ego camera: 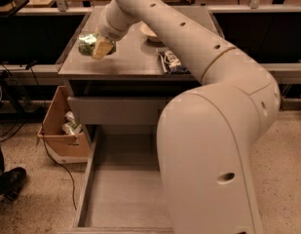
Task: Pick green can from middle drawer and place on counter
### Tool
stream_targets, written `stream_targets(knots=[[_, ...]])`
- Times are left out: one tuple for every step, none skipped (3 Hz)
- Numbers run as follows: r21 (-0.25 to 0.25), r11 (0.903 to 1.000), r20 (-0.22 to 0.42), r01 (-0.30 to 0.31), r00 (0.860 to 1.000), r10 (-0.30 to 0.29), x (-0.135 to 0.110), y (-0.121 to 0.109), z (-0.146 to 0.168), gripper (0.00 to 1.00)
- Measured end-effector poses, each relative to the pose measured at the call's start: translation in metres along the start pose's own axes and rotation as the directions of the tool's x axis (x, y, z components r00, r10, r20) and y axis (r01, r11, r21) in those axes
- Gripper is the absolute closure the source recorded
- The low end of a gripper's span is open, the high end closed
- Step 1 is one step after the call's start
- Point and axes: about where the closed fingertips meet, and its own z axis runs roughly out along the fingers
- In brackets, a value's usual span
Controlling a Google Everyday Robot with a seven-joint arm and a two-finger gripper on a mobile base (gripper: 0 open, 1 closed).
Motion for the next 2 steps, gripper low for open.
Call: stream_targets(knots=[[-0.013, 0.9993, 0.016, -0.036, 0.999, 0.036, 0.003, -0.001, 0.023, 0.56], [-0.024, 0.9978, 0.023, -0.062, 0.998, 0.063, 0.004, 0.0, 0.036, 0.33]])
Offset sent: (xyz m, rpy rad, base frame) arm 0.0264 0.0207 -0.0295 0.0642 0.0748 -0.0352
